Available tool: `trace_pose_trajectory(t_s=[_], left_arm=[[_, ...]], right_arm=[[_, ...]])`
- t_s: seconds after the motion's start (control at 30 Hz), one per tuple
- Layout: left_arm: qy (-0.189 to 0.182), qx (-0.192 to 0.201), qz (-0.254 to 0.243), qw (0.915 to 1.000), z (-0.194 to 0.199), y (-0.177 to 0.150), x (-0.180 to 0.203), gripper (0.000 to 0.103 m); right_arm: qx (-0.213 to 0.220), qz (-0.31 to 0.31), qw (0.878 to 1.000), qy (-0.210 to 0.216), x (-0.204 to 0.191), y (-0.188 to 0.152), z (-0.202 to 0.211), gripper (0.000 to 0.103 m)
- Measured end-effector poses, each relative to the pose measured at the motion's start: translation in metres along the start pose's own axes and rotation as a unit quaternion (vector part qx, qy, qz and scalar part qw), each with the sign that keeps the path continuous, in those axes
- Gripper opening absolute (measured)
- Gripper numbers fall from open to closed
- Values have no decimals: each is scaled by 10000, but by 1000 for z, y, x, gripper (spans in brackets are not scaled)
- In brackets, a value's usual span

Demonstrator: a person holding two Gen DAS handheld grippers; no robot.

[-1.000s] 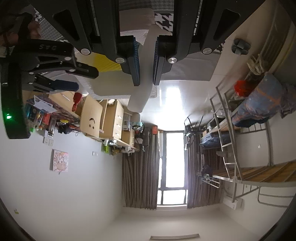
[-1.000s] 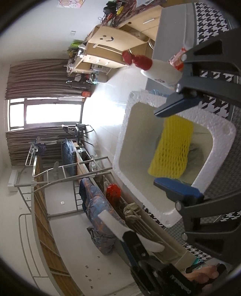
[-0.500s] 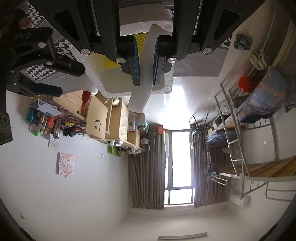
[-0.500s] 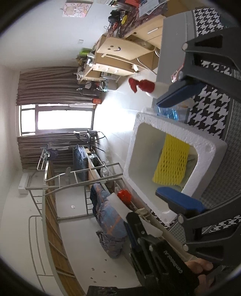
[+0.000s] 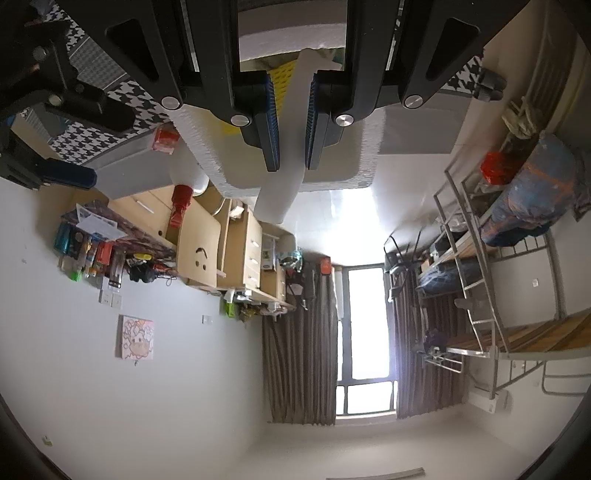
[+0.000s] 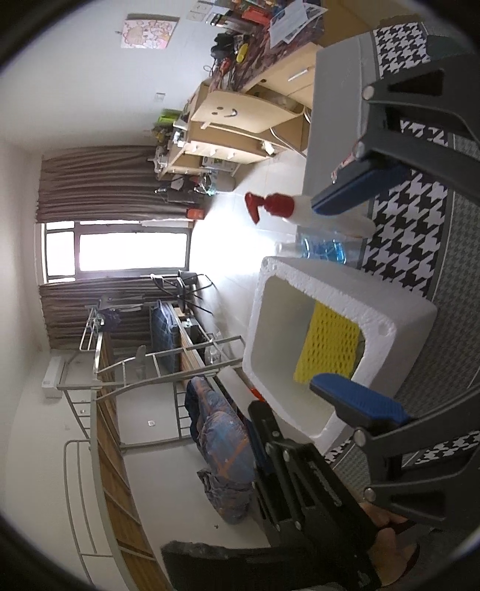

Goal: Organize soft objects
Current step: 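Lower the white foam tube into the box and open the left tool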

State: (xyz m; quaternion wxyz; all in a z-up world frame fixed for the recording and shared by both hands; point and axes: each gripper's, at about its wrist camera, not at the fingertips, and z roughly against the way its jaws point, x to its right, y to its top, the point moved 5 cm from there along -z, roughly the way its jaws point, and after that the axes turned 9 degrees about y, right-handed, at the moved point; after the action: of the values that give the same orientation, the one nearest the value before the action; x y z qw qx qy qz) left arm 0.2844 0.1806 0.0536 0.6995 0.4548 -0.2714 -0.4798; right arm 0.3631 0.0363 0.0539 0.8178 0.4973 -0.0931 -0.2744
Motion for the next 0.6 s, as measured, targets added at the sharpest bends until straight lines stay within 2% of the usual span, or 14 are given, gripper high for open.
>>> trace_pose_trajectory(t_s=[0.3, 0.43, 0.5, 0.6], left_arm=[[14, -143, -17, 9999, -15, 0, 11, 16], [28, -199, -12, 9998, -23, -1, 14, 20], [101, -234, -51, 9997, -29, -3, 16, 22], [141, -302, -97, 9994, -37, -7, 16, 34]], right_arm=[[22, -109, 9999, -98, 14, -8, 10, 90], [40, -186, 9997, -147, 21, -11, 15, 90], [52, -213, 9996, -167, 25, -13, 18, 90], [64, -256, 9995, -195, 29, -15, 21, 90]])
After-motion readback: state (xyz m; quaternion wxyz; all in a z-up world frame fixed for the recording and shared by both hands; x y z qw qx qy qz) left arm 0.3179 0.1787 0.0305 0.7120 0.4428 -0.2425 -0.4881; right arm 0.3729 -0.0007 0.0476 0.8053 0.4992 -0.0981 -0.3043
